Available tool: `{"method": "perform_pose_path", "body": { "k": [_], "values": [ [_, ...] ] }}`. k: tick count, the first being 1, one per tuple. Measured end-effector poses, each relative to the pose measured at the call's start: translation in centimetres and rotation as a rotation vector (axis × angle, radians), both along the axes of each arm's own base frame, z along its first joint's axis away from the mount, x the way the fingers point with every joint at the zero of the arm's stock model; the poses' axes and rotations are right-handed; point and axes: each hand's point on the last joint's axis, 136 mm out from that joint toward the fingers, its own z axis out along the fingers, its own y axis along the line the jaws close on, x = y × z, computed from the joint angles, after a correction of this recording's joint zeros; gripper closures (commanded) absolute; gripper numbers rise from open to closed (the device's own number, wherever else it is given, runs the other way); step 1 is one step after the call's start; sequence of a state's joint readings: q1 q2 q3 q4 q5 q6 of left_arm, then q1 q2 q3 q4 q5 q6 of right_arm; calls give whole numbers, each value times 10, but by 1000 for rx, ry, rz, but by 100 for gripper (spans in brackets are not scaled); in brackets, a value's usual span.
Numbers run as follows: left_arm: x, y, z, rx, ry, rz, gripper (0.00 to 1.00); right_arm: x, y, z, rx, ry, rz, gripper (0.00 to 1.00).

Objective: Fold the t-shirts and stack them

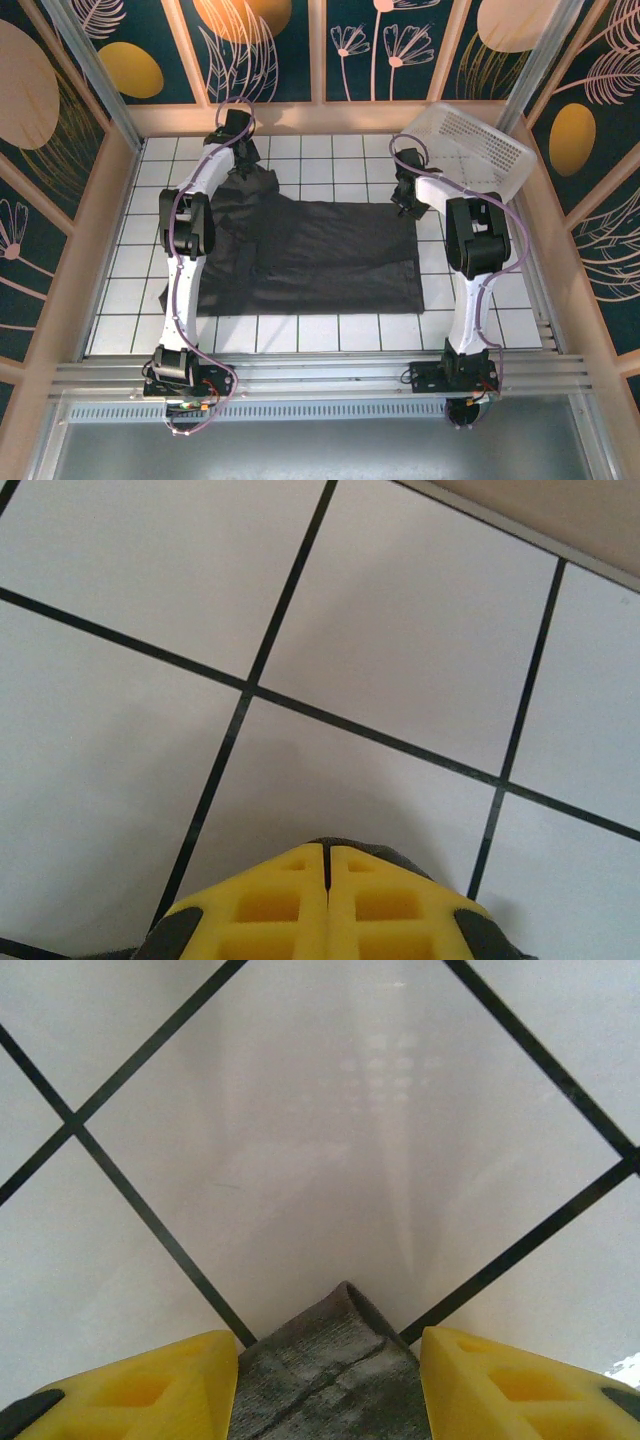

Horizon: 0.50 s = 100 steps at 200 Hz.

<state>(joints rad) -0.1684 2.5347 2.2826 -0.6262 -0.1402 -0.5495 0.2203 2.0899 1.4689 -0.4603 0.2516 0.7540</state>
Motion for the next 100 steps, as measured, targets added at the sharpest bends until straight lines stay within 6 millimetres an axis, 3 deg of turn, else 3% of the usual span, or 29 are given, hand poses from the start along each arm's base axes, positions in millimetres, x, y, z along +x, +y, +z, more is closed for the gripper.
{"method": "perform_pose_path", "body": {
  "k": [54, 100],
  "values": [
    [-1, 0, -1, 0, 3, -1, 100, 1, -4, -2, -40, 7, 24, 53],
    [-1, 0, -3, 0, 7, -1, 100, 7, -4, -6, -67, 17, 55, 84]
  ]
}}
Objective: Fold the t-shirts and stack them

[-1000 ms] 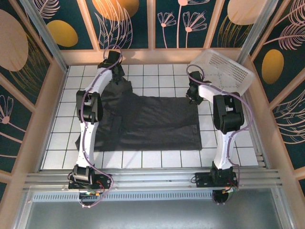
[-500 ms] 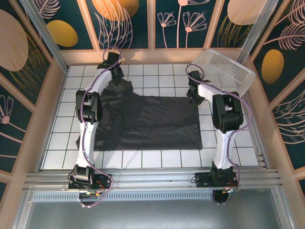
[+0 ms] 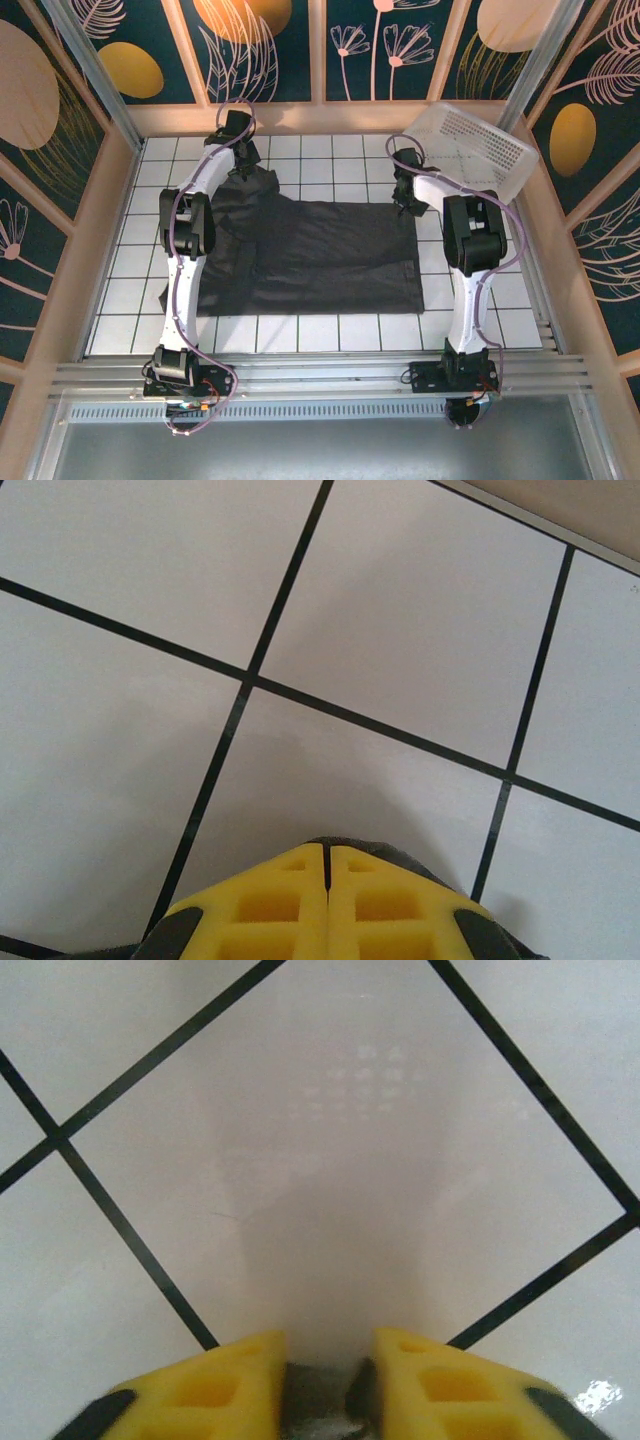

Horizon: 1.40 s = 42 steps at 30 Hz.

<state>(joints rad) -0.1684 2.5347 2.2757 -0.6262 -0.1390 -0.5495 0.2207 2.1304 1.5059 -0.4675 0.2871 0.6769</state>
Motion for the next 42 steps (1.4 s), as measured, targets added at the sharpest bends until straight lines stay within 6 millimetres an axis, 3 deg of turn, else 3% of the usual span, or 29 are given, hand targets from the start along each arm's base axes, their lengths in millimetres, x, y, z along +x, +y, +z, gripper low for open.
{"method": "perform_pose_path", "body": {
  "k": [2, 3, 10, 13, 18, 21, 25, 30, 34, 42],
  "values": [
    [0, 0, 0, 0, 2, 0, 100, 1, 1, 0, -3, -2, 11, 98],
    [-1, 0, 0, 1, 4, 1, 100, 2, 2, 1, -1, -6, 12, 100],
    [-31, 5, 12, -7, 64, 28, 100, -8, 5, 3, -15, -38, 92, 100],
    [-61, 11, 27, -8, 87, 40, 100, -16, 9, 13, -10, -72, 153, 100],
    [-113, 20, 74, -23, 64, 61, 100, -20, 15, 52, 2, -168, 239, 100],
    [-142, 25, 91, -34, 55, 79, 100, -24, 19, 73, 19, -225, 273, 100],
    [-180, 34, 108, -40, 55, 113, 100, -38, 20, 84, 33, -238, 291, 100],
    [-232, 46, 121, -51, 73, 159, 100, -59, 17, 81, 42, -206, 293, 100],
    [-278, 54, 119, -62, 118, 195, 100, -77, 16, 79, 67, -173, 292, 100],
    [-353, 64, 83, -86, 255, 299, 100, -119, 15, 66, 121, -83, 285, 100]
  ]
}}
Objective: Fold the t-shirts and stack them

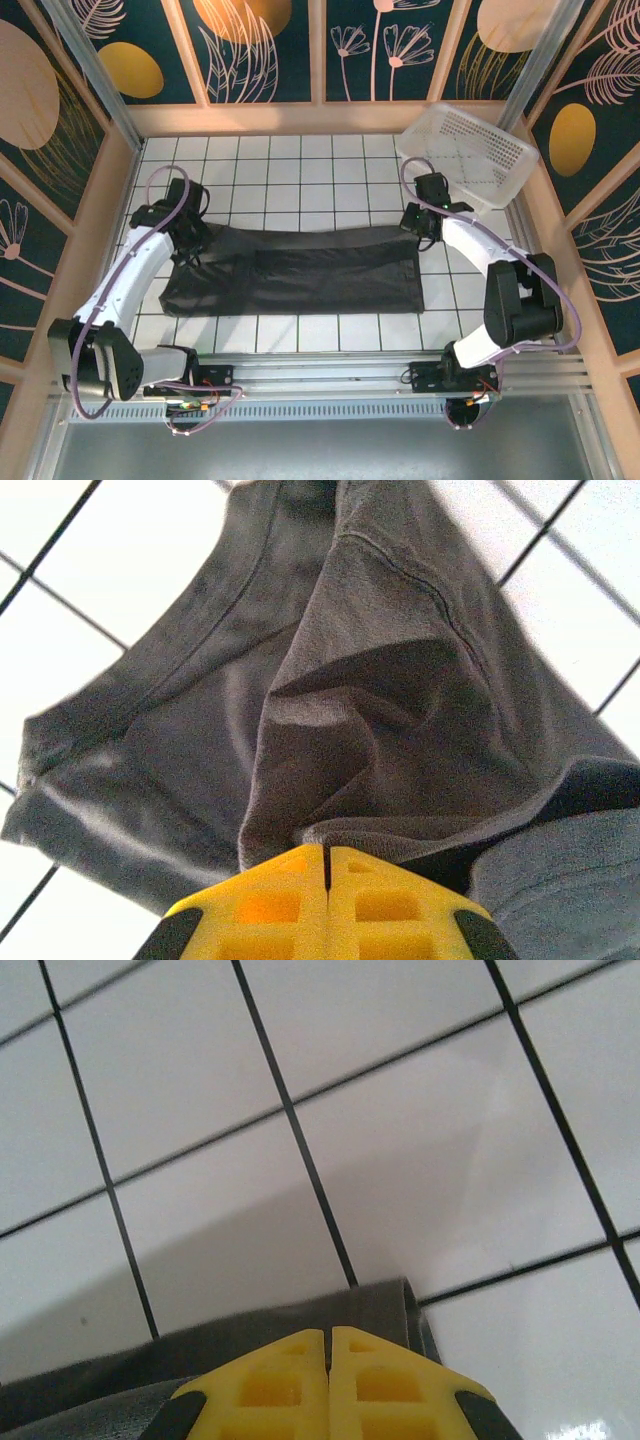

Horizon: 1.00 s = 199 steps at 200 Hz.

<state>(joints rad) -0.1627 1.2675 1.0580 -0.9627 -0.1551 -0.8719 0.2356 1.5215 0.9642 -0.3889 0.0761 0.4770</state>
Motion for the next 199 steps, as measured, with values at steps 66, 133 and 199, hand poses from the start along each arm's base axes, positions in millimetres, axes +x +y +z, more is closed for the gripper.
{"method": "perform_pose_path", "body": {
  "k": [66, 133, 199],
  "values": [
    [-52, 0, -25, -55, 104, 85, 100, -35, -3, -28, 12, 132, -12, 100],
    [-85, 1, -47, -82, 168, 145, 100, -52, -6, -40, 3, 190, -21, 84],
    [-98, 5, -61, -68, 203, 155, 100, -67, -7, -3, 61, 102, -62, 64]
  ]
}}
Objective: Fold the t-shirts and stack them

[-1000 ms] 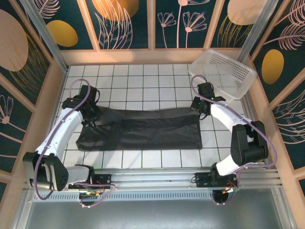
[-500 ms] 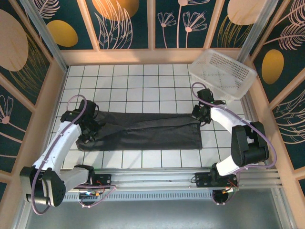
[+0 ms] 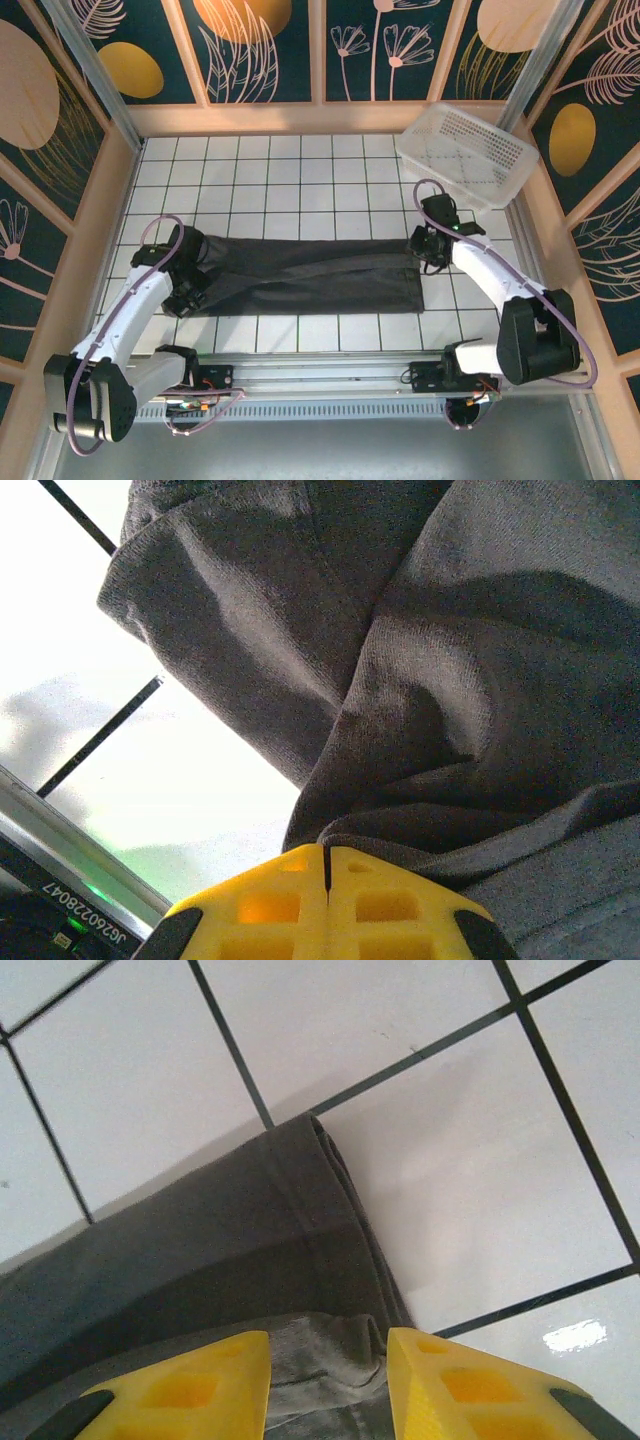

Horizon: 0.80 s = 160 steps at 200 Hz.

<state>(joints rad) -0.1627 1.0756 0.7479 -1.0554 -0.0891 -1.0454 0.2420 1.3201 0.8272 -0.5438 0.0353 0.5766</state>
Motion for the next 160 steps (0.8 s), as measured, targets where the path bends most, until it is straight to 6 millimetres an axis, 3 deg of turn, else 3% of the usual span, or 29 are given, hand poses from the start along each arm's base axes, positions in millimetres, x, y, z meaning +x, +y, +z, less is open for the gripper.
{"method": "perform_pose_path", "body": {
  "k": [35, 89, 126, 160],
  "values": [
    [-2, 3, -4, 17, 0, 2, 100, 6, 10, -1, 47, 25, -3, 76],
    [6, 6, -7, 37, -17, 5, 100, 26, 24, -26, 82, 109, 0, 84],
    [12, 6, -9, 43, -25, 6, 100, 20, 26, -47, 76, 183, 33, 87],
    [15, 7, -11, 48, -23, 6, 100, 5, 29, -43, 94, 192, 66, 87]
  ]
}}
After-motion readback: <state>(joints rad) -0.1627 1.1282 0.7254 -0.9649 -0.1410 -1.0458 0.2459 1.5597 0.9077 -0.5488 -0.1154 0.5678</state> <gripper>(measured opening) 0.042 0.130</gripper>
